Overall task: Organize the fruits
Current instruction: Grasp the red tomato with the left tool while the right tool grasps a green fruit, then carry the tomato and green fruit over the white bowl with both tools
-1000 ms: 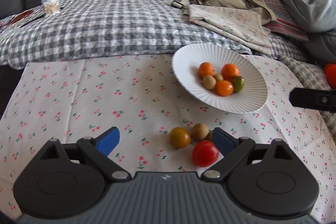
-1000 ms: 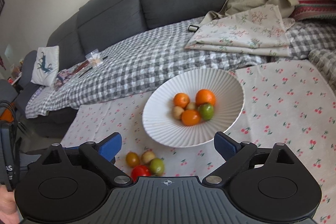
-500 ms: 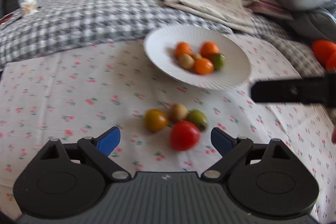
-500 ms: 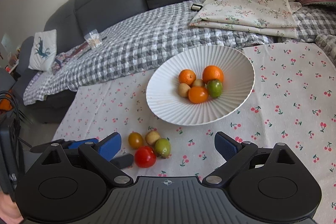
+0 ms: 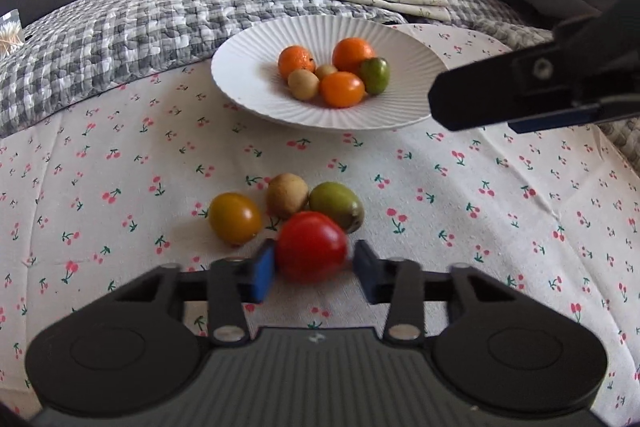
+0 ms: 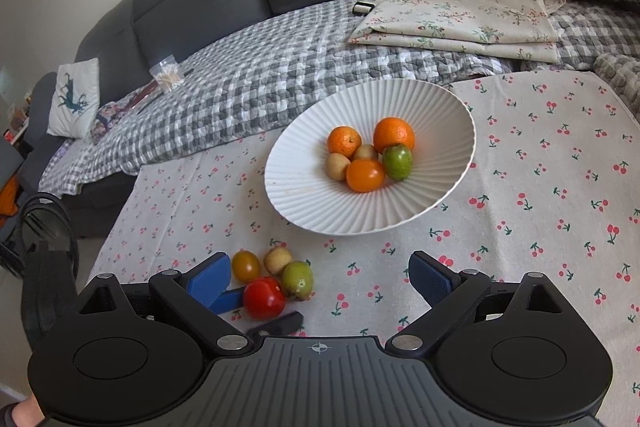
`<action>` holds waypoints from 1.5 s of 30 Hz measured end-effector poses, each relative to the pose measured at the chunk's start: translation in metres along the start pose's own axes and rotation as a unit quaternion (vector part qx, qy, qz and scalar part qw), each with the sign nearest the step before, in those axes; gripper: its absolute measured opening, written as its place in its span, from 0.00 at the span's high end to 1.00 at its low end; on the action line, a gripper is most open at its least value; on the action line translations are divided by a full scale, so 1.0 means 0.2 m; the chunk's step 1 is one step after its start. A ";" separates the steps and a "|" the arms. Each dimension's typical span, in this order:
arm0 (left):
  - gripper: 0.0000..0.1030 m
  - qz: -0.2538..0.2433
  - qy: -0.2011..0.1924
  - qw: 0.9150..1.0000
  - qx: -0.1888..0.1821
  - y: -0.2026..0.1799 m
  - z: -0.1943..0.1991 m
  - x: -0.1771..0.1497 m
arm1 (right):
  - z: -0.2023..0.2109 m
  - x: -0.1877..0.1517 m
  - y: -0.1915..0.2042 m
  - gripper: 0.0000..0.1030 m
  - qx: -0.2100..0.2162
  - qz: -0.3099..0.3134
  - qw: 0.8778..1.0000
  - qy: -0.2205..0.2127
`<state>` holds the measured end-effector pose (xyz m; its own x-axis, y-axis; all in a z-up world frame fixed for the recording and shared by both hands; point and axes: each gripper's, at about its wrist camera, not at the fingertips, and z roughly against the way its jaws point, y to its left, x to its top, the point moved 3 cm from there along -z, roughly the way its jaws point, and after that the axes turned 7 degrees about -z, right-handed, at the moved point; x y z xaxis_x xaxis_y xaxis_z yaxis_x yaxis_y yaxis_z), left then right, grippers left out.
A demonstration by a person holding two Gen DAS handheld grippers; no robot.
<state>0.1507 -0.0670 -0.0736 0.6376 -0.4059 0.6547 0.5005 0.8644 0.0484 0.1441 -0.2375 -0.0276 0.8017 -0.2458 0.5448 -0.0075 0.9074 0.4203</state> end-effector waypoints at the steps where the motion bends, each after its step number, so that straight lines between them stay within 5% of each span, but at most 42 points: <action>1: 0.65 0.000 0.001 1.000 -0.001 0.00 0.00 0.00 | 0.00 0.00 0.00 0.06 0.000 0.000 1.000 0.000; 14: 0.66 0.019 -0.004 1.000 0.014 0.06 0.14 0.01 | -0.03 -0.01 -0.03 0.06 -0.001 -0.001 1.000 -0.003; 24: 0.66 0.095 -0.030 0.993 0.059 0.33 0.27 0.06 | -0.20 -0.10 0.01 0.08 0.004 0.031 0.999 0.009; 30: 0.66 0.115 -0.030 0.991 0.064 0.40 0.27 0.06 | -0.32 -0.17 0.10 0.32 0.011 0.078 0.997 0.013; 36: 0.66 0.117 -0.029 0.990 0.069 0.41 0.27 0.05 | -0.39 -0.19 0.10 0.65 0.007 0.097 0.995 0.011; 37: 0.66 0.117 -0.029 0.990 0.070 0.41 0.27 0.05 | -0.39 -0.19 0.11 0.77 0.010 0.101 0.995 0.011; 45: 0.66 0.119 -0.035 0.990 0.072 0.41 0.27 0.05 | -0.31 -0.17 0.14 0.76 0.015 0.106 0.994 0.018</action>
<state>0.1669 0.0159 -0.0213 0.6834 -0.1692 0.7102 0.2500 0.9682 -0.0099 0.1538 -0.1830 -0.0797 0.8010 -0.0383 0.5974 -0.1949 0.9269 0.3208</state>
